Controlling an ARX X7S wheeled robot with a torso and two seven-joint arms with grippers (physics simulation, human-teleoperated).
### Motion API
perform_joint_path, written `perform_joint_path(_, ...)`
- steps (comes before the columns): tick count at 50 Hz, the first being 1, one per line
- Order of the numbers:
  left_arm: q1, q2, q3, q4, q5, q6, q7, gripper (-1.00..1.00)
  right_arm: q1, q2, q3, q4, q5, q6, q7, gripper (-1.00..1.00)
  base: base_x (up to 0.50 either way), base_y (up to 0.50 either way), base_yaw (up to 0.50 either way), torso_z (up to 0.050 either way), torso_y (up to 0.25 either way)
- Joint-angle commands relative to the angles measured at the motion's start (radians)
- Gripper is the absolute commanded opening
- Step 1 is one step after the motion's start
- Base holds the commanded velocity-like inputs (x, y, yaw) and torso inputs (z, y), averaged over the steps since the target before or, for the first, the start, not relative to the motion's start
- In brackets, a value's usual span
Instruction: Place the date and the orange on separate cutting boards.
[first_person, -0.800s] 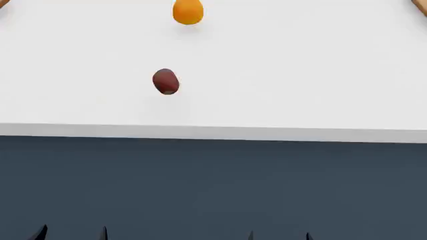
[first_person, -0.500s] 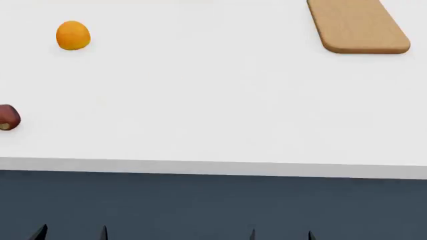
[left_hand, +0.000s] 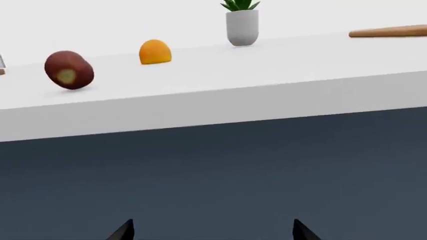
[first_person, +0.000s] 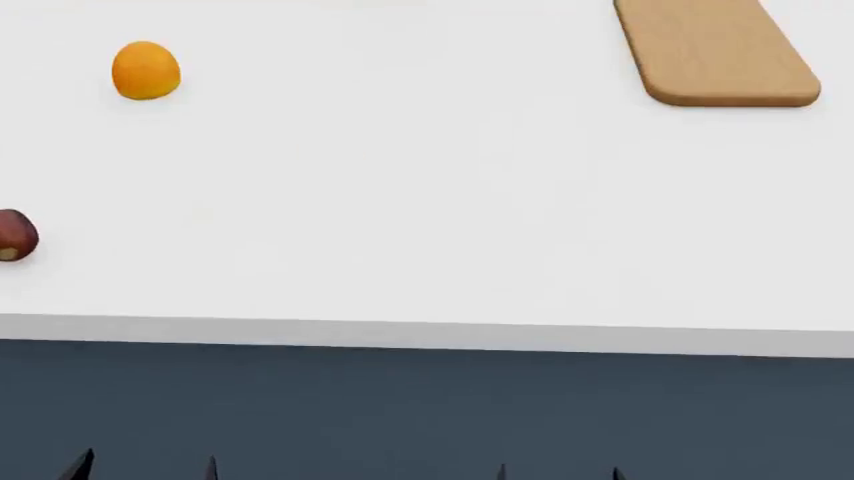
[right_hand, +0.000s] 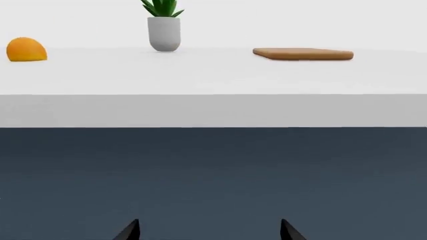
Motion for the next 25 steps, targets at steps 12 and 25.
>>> perform_joint_path(12,-0.010,-0.009,0.007,-0.001,-0.035,-0.015,-0.004,1.00,0.002,0.014,-0.018,-0.002,0.004,0.000,0.001,1.00,0.00,0.37,0.00,0.000,0.000)
perform_joint_path(25,-0.003,-0.029,0.018,0.008,-0.056,-0.022,-0.017,1.00,0.006,0.028,-0.026,-0.002,0.030,0.001,0.017,1.00,0.00,0.50,0.00,0.000,0.000)
